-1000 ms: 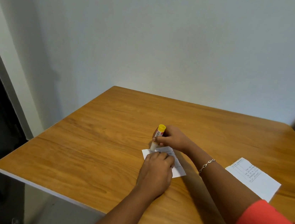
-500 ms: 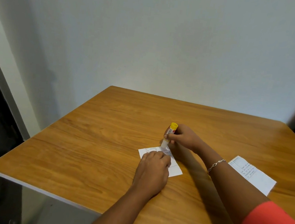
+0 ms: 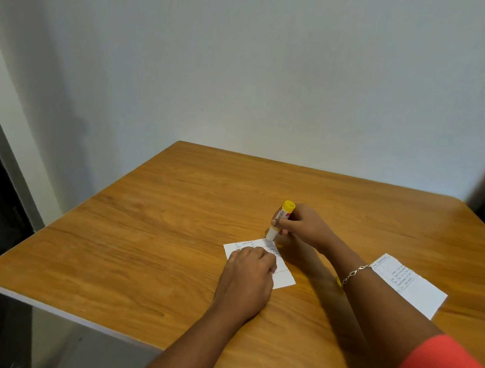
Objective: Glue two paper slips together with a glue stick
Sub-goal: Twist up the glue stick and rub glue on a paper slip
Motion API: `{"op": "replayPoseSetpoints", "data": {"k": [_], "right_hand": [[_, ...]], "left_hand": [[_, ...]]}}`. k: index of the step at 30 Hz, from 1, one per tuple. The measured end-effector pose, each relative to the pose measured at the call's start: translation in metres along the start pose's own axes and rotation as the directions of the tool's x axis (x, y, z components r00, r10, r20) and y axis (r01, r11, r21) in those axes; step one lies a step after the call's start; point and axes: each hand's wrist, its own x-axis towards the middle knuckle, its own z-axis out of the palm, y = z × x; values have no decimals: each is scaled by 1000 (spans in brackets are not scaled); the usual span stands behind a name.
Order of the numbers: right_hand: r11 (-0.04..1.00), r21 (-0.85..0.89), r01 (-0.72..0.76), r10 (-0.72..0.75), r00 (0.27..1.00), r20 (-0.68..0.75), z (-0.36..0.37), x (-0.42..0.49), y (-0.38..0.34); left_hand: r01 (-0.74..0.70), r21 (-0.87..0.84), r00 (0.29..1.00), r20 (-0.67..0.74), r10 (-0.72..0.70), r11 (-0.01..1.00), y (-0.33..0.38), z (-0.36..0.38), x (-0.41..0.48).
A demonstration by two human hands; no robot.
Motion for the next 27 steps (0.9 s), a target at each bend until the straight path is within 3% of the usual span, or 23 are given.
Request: {"op": "replayPoseSetpoints", "data": {"k": [27], "right_hand": [[997,-82,-5,8,999,31,-5,-46,-1]], "left_hand": [[23,-29,1000,4,-23,999,0,-2,0]]}}
